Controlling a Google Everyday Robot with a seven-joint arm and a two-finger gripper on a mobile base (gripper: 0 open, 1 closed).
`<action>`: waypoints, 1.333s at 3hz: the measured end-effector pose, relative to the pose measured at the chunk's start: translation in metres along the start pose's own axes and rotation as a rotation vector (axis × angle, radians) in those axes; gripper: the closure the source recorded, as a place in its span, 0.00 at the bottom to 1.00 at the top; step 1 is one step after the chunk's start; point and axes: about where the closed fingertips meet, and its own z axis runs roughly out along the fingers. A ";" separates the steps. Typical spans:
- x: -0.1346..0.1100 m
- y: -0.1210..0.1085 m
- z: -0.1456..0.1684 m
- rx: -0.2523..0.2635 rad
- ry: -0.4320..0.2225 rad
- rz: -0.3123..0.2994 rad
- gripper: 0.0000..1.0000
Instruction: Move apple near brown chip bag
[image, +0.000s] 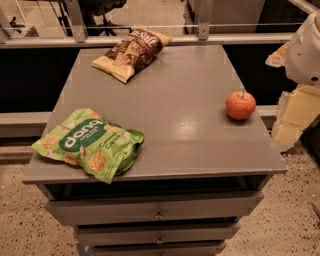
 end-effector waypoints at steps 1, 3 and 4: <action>0.000 0.000 0.000 0.002 -0.001 0.000 0.00; 0.029 -0.054 0.036 0.060 -0.057 0.104 0.00; 0.048 -0.092 0.058 0.127 -0.070 0.162 0.00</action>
Offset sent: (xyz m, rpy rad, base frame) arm 0.0536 -0.0366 -0.0262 0.0989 -0.0445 -0.0866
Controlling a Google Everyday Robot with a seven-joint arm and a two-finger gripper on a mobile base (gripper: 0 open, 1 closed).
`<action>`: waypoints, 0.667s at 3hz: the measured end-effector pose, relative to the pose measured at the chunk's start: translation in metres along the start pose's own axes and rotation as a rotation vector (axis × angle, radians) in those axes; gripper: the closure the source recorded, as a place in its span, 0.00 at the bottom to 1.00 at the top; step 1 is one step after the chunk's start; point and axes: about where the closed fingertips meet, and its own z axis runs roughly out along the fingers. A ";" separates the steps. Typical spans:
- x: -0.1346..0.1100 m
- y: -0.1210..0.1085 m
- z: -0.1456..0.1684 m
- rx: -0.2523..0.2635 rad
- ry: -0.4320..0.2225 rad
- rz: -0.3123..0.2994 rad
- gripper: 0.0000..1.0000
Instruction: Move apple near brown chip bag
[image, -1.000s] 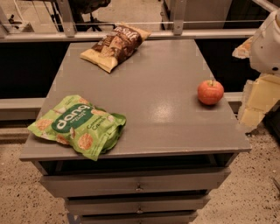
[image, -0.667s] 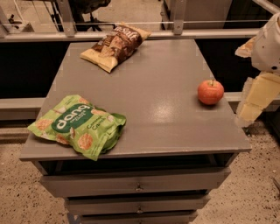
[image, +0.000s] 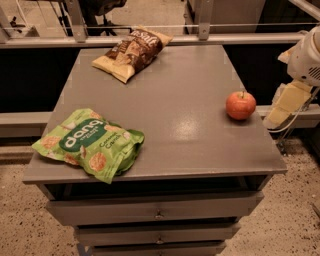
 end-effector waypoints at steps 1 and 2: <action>0.013 -0.029 0.023 0.032 -0.043 0.085 0.00; 0.019 -0.038 0.045 0.013 -0.101 0.166 0.00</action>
Offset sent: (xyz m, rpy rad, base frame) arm 0.0638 -0.0345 -0.0538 0.2719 -0.0268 -0.1840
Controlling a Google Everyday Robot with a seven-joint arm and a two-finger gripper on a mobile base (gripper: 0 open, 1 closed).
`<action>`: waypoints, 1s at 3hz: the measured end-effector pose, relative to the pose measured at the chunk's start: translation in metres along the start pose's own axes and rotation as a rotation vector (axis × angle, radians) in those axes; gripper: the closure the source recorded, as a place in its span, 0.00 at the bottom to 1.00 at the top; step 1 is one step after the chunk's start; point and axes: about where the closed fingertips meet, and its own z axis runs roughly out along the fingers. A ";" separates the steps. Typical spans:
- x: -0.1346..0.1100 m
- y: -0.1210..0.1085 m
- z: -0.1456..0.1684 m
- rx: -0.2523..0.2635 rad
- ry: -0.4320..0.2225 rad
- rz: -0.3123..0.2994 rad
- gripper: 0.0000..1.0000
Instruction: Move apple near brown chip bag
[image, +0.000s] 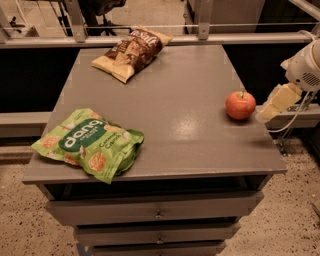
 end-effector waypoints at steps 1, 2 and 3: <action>0.000 0.001 0.018 -0.039 -0.070 0.073 0.00; -0.008 0.010 0.033 -0.084 -0.126 0.114 0.00; -0.015 0.022 0.049 -0.130 -0.172 0.142 0.00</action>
Offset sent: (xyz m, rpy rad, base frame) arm 0.0146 0.0351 -0.0380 0.2923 0.0295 -0.0257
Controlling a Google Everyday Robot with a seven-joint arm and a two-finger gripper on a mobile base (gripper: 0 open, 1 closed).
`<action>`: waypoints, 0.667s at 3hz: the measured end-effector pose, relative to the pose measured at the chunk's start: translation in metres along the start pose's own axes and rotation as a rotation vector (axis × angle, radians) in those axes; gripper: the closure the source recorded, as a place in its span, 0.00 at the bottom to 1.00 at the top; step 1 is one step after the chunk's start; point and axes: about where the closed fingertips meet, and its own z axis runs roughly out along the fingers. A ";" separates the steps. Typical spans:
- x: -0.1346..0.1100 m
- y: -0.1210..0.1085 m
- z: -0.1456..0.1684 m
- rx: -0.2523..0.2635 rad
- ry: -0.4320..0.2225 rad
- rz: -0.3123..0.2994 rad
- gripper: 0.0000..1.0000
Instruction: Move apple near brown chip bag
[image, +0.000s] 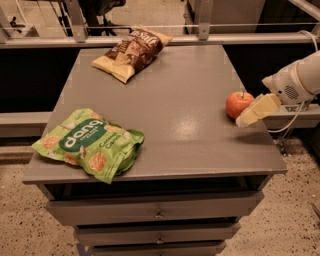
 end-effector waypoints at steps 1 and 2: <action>0.000 0.009 0.013 -0.034 -0.028 0.020 0.00; -0.004 0.017 0.024 -0.061 -0.055 0.027 0.18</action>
Offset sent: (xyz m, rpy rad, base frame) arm -0.0017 0.0348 -0.0227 0.1261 0.0138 0.0319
